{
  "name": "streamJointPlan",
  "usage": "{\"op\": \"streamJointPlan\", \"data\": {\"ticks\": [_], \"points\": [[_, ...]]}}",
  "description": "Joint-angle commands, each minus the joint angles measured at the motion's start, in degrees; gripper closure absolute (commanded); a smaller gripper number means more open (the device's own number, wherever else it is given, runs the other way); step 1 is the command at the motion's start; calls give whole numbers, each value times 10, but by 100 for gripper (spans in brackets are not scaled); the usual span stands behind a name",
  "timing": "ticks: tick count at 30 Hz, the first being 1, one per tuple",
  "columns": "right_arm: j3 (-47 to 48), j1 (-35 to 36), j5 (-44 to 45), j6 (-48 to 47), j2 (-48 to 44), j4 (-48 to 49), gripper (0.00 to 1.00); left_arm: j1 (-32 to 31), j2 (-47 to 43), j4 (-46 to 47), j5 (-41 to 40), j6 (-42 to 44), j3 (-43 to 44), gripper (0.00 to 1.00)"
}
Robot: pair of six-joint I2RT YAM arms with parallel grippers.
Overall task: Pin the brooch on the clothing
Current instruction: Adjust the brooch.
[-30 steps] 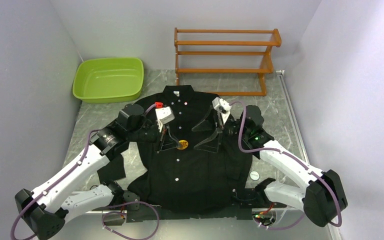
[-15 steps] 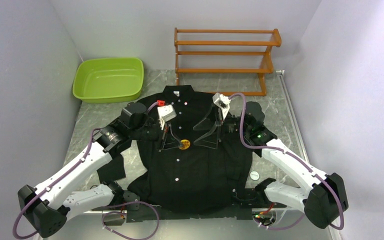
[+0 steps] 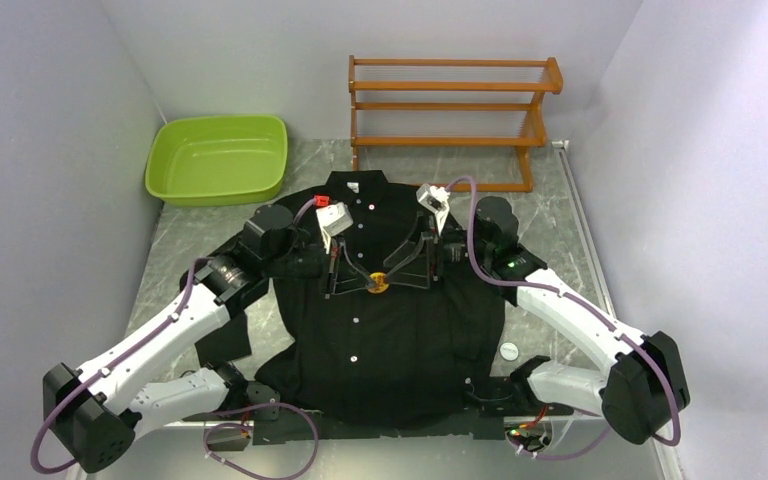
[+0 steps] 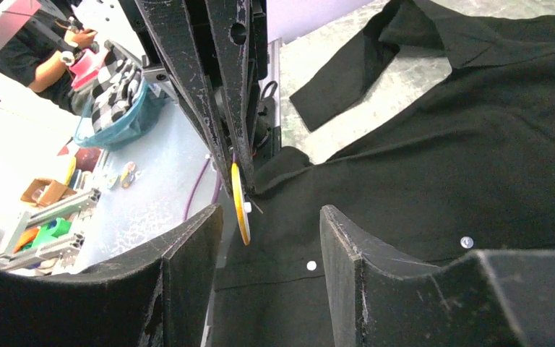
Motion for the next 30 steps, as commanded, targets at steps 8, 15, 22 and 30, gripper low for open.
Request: {"op": "streamJointPlan", "data": {"ticks": [8, 15, 22, 30], "points": [[42, 12, 40, -45, 9, -43, 44, 0, 15, 20, -24, -13, -3, 97], [14, -8, 219, -32, -22, -70, 15, 71, 15, -21, -86, -60, -35, 97], [-23, -41, 253, -20, -34, -69, 7, 168, 23, 34, 31, -168, -65, 97], [-30, -47, 116, 41, -26, 15, 9, 210, -11, 158, 144, -318, -55, 97]]}}
